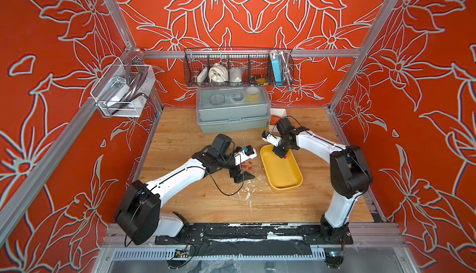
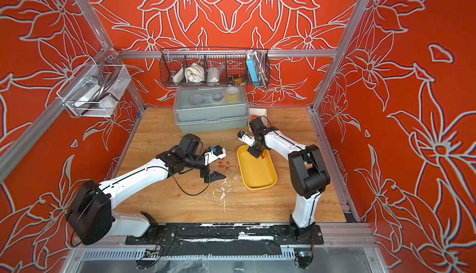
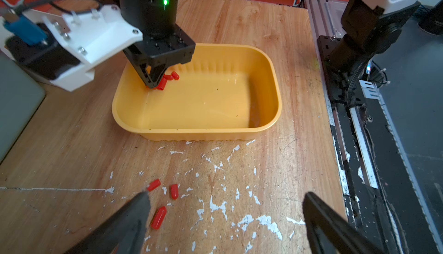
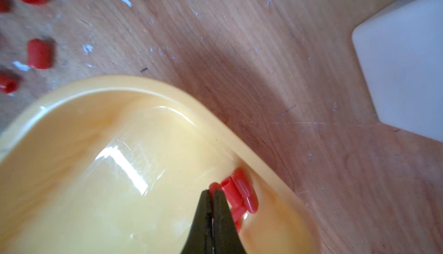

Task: Take the screw protection sleeves out of the storage box
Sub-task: Pick up the screw protection sleeve from the storage box, then place the screw protection sleeve at the center of the board.

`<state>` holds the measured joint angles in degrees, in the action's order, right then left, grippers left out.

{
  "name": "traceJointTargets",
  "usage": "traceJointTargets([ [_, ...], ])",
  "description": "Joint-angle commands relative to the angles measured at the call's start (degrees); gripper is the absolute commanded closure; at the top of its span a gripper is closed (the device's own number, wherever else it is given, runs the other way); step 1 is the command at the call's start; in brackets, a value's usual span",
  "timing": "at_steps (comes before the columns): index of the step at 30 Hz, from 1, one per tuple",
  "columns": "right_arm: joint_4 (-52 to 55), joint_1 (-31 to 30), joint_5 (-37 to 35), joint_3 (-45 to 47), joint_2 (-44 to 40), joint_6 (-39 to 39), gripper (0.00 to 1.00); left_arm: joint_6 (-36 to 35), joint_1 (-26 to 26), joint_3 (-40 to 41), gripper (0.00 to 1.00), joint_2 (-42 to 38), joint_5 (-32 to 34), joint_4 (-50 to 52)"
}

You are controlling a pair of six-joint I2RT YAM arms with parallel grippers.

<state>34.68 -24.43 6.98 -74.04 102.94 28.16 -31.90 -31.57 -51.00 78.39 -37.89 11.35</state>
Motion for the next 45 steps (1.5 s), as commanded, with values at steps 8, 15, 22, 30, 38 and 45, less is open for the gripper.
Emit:
traceJointTargets([
  [8,8.0,-0.4,14.5,-0.4,-9.4,-0.9,1.00,-1.1,0.4,-5.2,0.02,1.6,9.1,4.3],
  [15,9.6,-3.0,22.6,-4.8,-9.6,-3.6,1.00,-9.6,6.2,-6.0,0.02,-0.8,7.6,11.1],
  [22,10.3,-8.1,24.4,-9.2,-4.8,-4.2,1.00,-15.4,16.4,-3.2,0.02,-4.9,6.4,17.8],
  [30,9.8,-13.8,25.7,-14.2,4.0,-6.0,1.00,-18.8,23.1,3.4,0.02,-11.1,6.8,20.0],
  [38,7.1,-17.5,23.7,-18.8,14.0,-9.0,1.00,-17.8,23.1,6.4,0.02,-11.9,5.7,21.8],
  [45,7.8,-19.0,20.8,-24.2,21.6,-10.9,1.00,-16.0,23.1,6.4,0.02,-12.0,3.4,22.8],
])
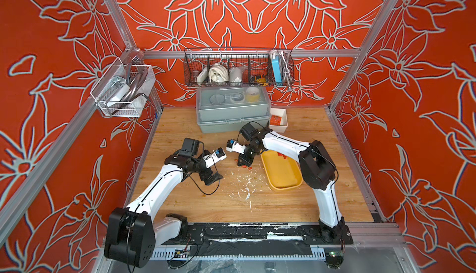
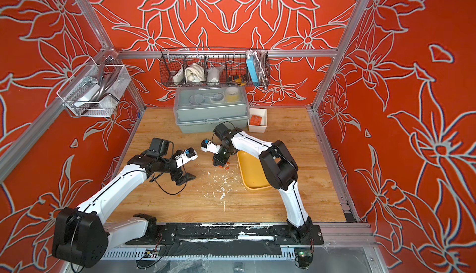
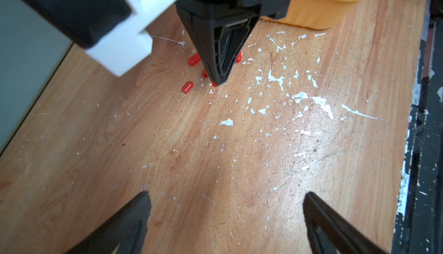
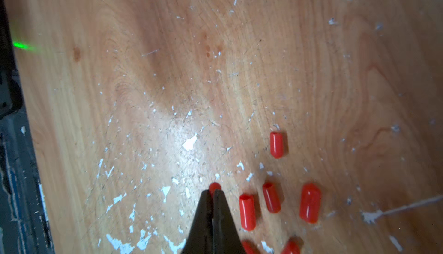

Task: Take the screw protection sleeves out of the storage box
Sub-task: Place the screw protection sleeve at the center of the board, then pick up the screw protection sleeve from the storage box.

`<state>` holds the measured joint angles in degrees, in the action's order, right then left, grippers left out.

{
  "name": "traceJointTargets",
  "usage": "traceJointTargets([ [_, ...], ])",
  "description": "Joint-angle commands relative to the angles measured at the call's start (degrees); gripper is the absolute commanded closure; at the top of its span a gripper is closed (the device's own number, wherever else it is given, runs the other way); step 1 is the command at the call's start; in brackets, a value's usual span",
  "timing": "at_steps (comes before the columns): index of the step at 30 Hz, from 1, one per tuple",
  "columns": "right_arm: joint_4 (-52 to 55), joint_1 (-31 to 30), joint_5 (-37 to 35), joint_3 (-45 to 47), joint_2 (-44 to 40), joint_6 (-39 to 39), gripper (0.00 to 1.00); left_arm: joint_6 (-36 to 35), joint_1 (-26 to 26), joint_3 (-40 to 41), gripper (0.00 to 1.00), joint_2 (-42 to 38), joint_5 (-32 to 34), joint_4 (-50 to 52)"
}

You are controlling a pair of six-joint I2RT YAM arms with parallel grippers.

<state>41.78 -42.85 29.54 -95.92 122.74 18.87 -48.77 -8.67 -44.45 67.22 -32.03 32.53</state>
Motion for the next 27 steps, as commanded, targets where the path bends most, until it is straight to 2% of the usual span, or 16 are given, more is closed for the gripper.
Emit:
traceJointTargets([
  [1,0.9,-0.7,-2.0,-3.1,2.8,-1.7,0.98,1.0,0.2,-0.2,0.02,-0.9,-2.8,1.7],
  [9,2.6,-0.6,-4.1,-4.5,2.6,0.2,0.81,2.6,-0.3,-1.3,0.02,-0.3,-4.9,1.4],
  [14,4.3,-0.1,-4.4,-3.8,-0.7,1.7,0.76,4.6,-1.2,-2.2,0.02,0.6,-5.5,0.6],
  [20,4.4,2.3,-5.5,3.2,-10.5,4.6,0.73,5.4,-3.9,-2.7,0.02,0.9,-5.8,-0.1],
  [27,2.5,8.1,-11.3,16.2,-24.9,7.2,0.67,3.4,-10.7,-4.7,0.02,2.2,-7.9,-1.4],
])
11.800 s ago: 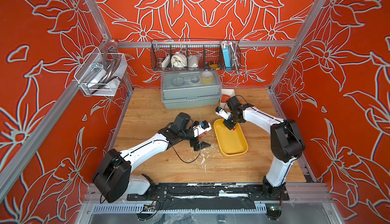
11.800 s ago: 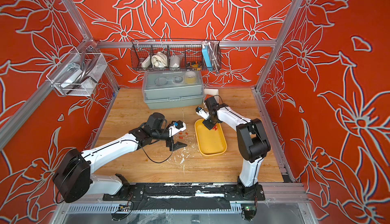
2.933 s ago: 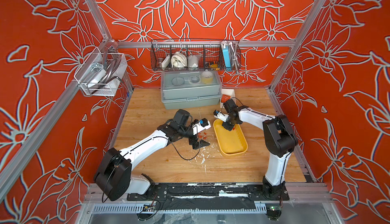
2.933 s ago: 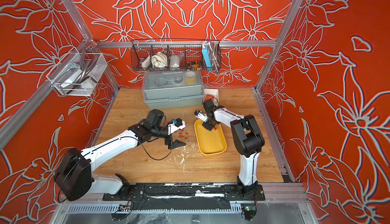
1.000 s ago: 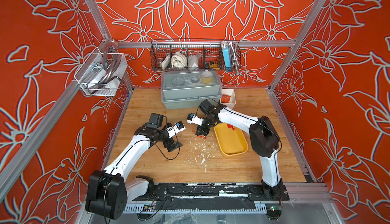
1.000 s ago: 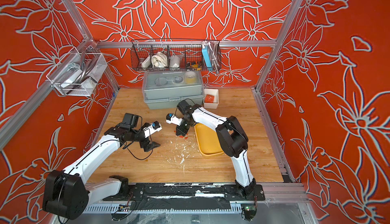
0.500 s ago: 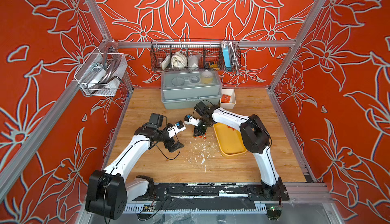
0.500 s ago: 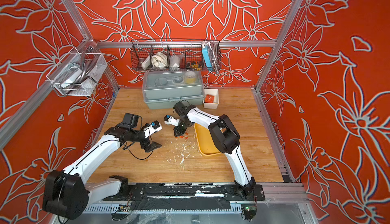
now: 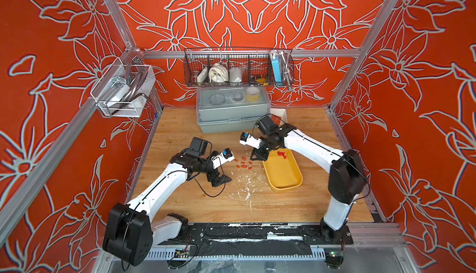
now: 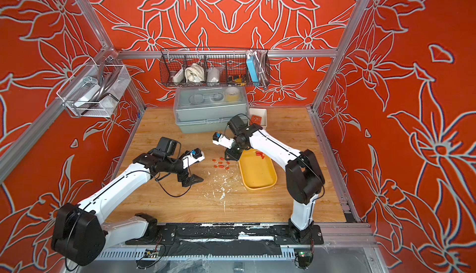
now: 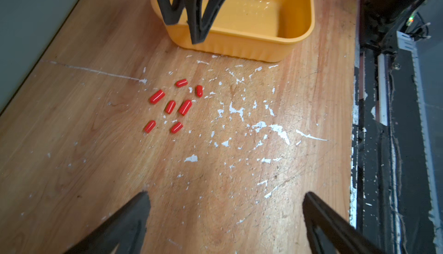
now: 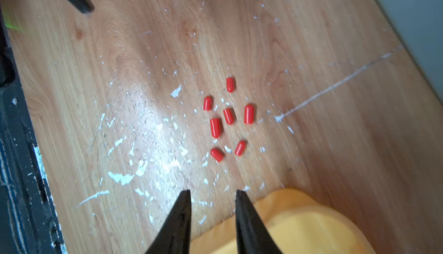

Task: Take the screw protection sleeves out of the storage box
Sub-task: Pick up the screw protection sleeve from the storage box.

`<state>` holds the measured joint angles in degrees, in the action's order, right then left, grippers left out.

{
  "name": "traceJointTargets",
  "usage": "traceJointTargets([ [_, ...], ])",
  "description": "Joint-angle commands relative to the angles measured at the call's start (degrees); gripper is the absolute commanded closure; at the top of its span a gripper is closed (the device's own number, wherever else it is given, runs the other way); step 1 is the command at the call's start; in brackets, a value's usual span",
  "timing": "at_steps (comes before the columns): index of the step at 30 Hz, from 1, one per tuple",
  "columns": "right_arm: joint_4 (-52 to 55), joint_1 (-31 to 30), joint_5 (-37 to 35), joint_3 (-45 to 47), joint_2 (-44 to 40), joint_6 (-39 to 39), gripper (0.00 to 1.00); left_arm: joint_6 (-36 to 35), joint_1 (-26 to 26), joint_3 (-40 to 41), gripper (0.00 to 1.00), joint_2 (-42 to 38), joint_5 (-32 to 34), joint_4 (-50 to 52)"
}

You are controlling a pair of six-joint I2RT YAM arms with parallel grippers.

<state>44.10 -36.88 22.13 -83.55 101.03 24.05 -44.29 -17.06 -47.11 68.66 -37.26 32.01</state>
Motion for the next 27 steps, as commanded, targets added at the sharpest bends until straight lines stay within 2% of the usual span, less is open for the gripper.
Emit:
traceJointTargets([
  [1,-0.1,3.3,-4.7,5.5,-5.3,2.5,0.66,-1.2,-3.9,-2.5,0.02,1.2,-2.7,-1.2],
  [6,-1.7,8.4,-10.9,12.5,-11.8,5.4,0.60,1.0,-11.3,-5.7,0.02,4.7,-1.5,-4.0],
  [10,-2.4,9.9,-18.8,14.3,-12.4,5.1,0.57,9.1,-14.7,-8.9,0.02,9.4,-1.6,-7.4],
  [14,-3.0,9.8,-23.5,14.9,-10.4,3.4,0.58,15.6,-17.2,-9.2,0.02,11.7,-2.1,-11.9],
  [27,-6.9,10.0,-26.3,11.0,1.1,10.0,0.65,12.6,-17.8,-8.1,0.02,10.8,-0.9,-12.6],
])
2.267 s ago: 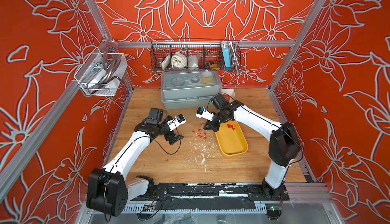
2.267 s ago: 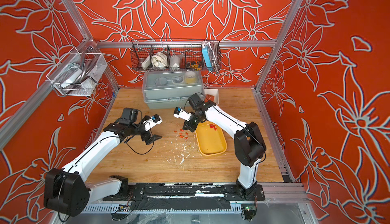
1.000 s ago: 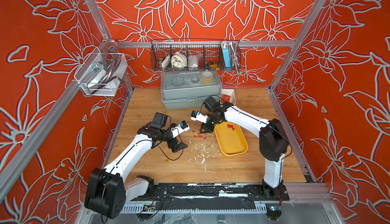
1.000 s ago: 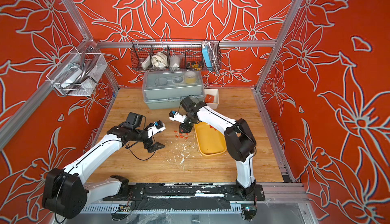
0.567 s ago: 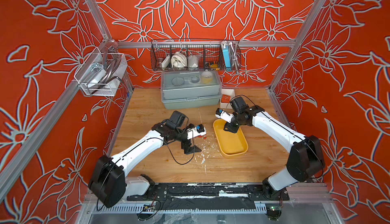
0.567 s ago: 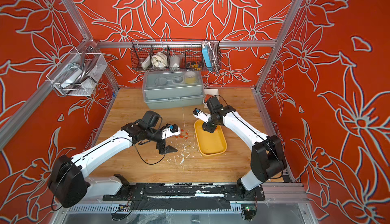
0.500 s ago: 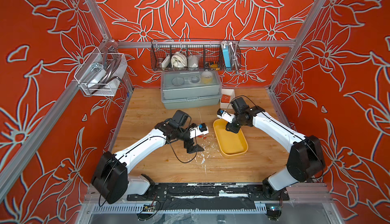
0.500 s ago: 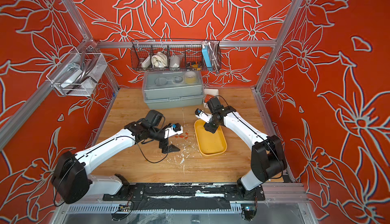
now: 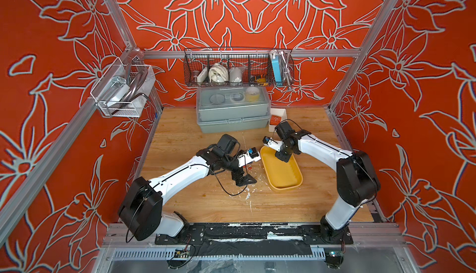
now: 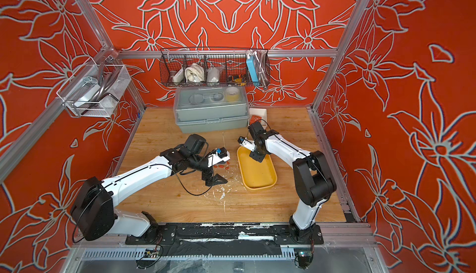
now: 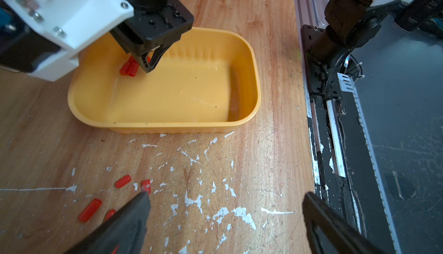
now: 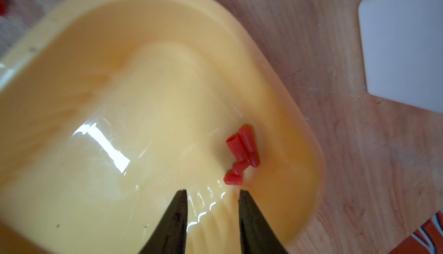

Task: Take the screw protection sleeves out of the storage box
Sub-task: Pick up the screw protection sleeve from the storage box.

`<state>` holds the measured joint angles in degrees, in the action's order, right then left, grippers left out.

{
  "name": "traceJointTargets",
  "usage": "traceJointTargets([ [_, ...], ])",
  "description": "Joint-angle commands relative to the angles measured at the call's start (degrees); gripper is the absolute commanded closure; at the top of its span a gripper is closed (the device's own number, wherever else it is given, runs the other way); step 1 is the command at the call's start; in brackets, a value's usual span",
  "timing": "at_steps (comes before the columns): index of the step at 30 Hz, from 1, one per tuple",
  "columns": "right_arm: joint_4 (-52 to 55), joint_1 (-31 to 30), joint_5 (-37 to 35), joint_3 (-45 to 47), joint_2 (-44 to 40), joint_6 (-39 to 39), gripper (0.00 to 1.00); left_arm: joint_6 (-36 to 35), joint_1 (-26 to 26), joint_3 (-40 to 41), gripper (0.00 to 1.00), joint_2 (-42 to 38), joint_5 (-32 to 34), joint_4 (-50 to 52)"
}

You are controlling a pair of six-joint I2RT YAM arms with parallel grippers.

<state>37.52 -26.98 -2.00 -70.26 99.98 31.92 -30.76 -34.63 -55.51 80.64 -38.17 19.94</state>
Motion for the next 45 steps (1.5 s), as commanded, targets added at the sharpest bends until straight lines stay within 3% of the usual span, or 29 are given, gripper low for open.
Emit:
traceJointTargets([
  [1,-0.3,0.2,-2.4,-2.6,3.0,2.4,0.65,-1.1,-0.3,0.3,0.02,-1.2,0.1,-0.4],
  [25,-2.1,2.3,-4.0,-2.2,10.8,6.4,0.80,-3.4,-0.3,1.1,0.02,-3.2,0.8,0.8],
  [34,0.3,2.3,-0.6,-2.7,8.3,5.0,1.00,-4.1,-0.3,1.4,0.02,-4.0,1.3,0.9],
  [45,5.3,2.4,3.3,-4.4,3.0,3.6,1.00,-4.8,-0.3,1.8,0.02,-5.3,1.9,1.1],
])
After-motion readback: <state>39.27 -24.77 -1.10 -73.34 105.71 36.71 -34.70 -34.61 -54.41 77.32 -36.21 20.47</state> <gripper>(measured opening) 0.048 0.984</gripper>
